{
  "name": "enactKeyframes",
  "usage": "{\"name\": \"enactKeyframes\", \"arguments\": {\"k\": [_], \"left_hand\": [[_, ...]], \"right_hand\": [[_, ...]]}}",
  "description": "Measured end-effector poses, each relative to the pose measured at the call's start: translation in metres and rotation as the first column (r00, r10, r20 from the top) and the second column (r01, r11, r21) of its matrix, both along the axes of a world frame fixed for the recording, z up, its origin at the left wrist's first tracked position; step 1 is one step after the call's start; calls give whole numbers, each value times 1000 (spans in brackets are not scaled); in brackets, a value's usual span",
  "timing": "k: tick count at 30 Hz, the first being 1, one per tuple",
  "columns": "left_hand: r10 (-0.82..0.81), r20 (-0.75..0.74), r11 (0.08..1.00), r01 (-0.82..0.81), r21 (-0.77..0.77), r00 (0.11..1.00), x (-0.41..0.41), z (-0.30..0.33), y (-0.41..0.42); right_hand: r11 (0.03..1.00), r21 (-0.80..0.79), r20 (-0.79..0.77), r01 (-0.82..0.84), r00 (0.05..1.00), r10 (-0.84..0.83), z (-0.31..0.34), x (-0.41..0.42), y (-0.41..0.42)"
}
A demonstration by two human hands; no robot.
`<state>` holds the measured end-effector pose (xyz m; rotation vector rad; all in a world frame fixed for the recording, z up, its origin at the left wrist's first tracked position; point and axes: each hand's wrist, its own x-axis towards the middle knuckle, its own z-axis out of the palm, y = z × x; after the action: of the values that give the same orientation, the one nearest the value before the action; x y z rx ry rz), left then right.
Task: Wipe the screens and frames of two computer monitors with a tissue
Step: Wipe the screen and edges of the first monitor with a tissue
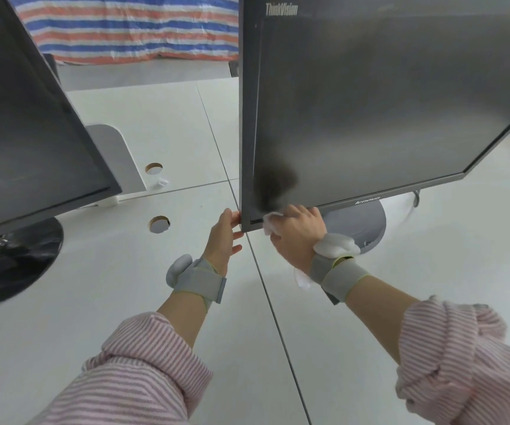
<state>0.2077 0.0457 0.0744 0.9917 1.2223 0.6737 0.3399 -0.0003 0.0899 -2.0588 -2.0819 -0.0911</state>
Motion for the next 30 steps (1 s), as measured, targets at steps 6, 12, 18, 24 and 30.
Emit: {"name": "enactKeyframes", "arguments": {"k": [6, 12, 18, 24, 30], "left_hand": [[13, -8, 1000, -13, 10, 1000, 1, -3, 0], [77, 20, 997, -76, -15, 997, 5, -1, 1], [166, 9, 986, -166, 5, 986, 13, -6, 1], [233, -49, 972, -231, 32, 971, 20, -12, 4], [328, 24, 944, -327, -48, 944, 25, -14, 2]], "right_hand": [[996, 58, -4, -63, 998, 64, -15, -15, 2], [947, -33, -41, 318, 947, -319, -11, 40, -10], [993, 112, 25, -24, 999, 22, -12, 19, -3], [998, 41, 121, -46, 992, 41, -18, 23, 1], [984, -50, 56, 168, 985, -165, -8, 64, -4]]}}
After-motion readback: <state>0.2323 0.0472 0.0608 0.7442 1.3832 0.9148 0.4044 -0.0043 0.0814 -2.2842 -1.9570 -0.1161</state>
